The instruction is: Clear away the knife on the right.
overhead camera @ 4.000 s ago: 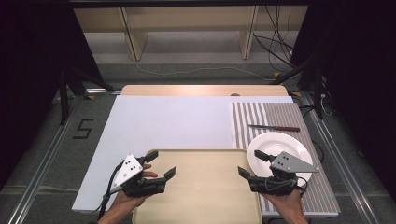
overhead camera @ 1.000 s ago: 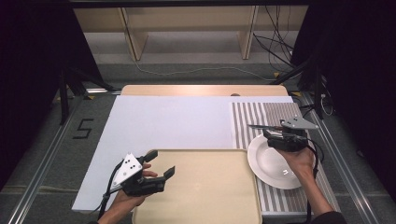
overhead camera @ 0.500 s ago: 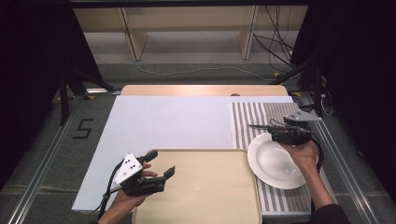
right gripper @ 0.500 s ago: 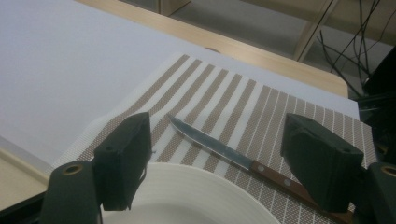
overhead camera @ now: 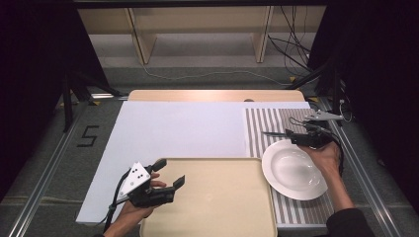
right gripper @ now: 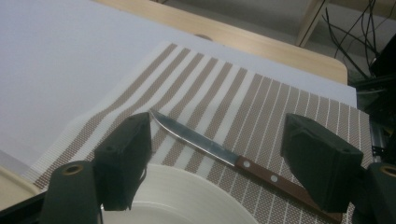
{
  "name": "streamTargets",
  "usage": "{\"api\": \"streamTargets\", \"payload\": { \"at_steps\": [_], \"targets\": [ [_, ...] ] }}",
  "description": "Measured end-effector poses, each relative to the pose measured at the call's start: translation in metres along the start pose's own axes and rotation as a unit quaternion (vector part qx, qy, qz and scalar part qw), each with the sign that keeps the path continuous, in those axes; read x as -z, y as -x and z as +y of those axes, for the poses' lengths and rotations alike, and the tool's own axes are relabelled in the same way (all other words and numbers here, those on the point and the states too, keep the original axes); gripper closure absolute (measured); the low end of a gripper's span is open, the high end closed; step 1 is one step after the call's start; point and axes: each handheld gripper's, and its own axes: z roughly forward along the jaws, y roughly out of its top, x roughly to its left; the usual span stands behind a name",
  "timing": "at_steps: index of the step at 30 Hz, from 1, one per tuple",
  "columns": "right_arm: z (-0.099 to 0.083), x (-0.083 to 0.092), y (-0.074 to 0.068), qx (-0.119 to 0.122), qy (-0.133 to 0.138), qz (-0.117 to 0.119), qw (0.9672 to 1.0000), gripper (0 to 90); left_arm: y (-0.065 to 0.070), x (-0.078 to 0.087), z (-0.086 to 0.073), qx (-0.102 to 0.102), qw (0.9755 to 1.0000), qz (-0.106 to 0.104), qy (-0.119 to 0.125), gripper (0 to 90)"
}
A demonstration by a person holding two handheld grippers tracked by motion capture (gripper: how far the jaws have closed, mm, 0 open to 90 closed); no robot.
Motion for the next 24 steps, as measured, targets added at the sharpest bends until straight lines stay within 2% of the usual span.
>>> {"api": "streamTargets", "payload": {
  "at_steps": [7,11,15,17,21,24],
  "targets": [
    [0.003,-0.012,0.009,-0.009,-0.026,-0.007,0.9996,25.8,0.0,0.0,0.0,0.002,1.0,0.0,0.001,17.4],
    [0.006,-0.026,0.021,-0.011,-0.063,-0.022,0.9977,26.1,0.0,0.0,0.0,0.001,1.0,-0.001,0.0,17.4],
    [0.005,-0.032,0.029,-0.016,-0.081,-0.021,0.9964,26.4,-0.001,0.0,0.0,0.003,1.0,0.0,0.001,17.4],
    [0.004,-0.037,0.036,-0.018,-0.103,-0.021,0.9943,26.8,0.0,0.0,0.0,0.004,1.0,0.0,0.002,17.4],
    [0.005,-0.04,0.041,-0.018,-0.12,-0.019,0.9924,27.3,-0.001,-0.001,0.0,0.003,1.0,0.0,-0.002,17.4],
    [0.008,-0.047,0.044,-0.012,-0.144,-0.016,0.9893,27.9,-0.001,-0.001,0.0,0.002,1.0,0.0,-0.002,17.4]
  ]
}}
